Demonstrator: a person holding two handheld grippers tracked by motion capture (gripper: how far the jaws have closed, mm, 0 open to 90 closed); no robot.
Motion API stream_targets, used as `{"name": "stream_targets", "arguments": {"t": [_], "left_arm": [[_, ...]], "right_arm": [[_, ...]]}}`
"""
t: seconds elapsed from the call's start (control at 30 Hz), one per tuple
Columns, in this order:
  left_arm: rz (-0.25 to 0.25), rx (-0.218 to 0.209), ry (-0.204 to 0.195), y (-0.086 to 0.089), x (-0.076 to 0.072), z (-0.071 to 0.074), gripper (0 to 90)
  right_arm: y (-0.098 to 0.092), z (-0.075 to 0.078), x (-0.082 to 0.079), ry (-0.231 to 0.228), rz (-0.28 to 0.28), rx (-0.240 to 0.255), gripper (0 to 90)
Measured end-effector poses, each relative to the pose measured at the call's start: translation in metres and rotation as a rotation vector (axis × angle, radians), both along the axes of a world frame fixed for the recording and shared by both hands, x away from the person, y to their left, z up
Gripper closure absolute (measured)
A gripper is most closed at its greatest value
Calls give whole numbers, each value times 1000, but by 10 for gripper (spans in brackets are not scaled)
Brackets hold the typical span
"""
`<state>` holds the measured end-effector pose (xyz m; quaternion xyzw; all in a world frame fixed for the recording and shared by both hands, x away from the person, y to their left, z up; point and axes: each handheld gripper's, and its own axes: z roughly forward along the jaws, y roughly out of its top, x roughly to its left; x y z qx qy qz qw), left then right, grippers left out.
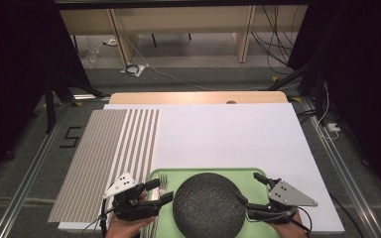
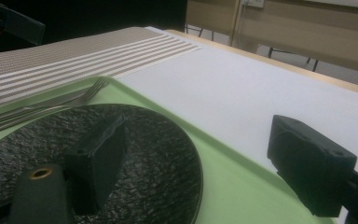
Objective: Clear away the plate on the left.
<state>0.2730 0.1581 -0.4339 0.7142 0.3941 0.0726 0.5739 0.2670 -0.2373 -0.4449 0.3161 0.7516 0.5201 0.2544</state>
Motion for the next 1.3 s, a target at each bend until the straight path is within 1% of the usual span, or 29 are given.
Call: {"name": "stream_targets", "arguments": {"t": [0.1,0.17,0.27,0.4,0.53,0.6,0.77,0.83,0.93,1.03,1.3], "left_arm": [[-2,1,-33,1,-1,1,258],[1,10,-60,2,-2,2,253],[4,11,-82,4,-2,3,245],[16,6,-122,8,-2,3,236],[30,24,-175,12,-3,2,229],[32,20,-181,14,-3,2,229],[47,21,-176,17,-2,1,206],[44,10,-175,19,-2,1,209],[47,11,-169,20,-2,1,186],[44,-3,-159,20,-2,0,179],[53,-13,-156,21,-1,0,162]], "right_arm": [[0,0,0,1,0,-1,207],[0,0,0,1,0,0,207],[0,0,0,4,1,2,207],[0,0,0,1,2,2,207],[0,1,-1,2,1,-1,207],[0,1,-1,3,0,-2,207],[1,1,0,3,3,-4,207],[1,1,0,3,3,-4,207],[0,1,0,1,0,0,207],[0,1,-1,1,0,-1,207],[0,1,0,0,2,0,207]]}}
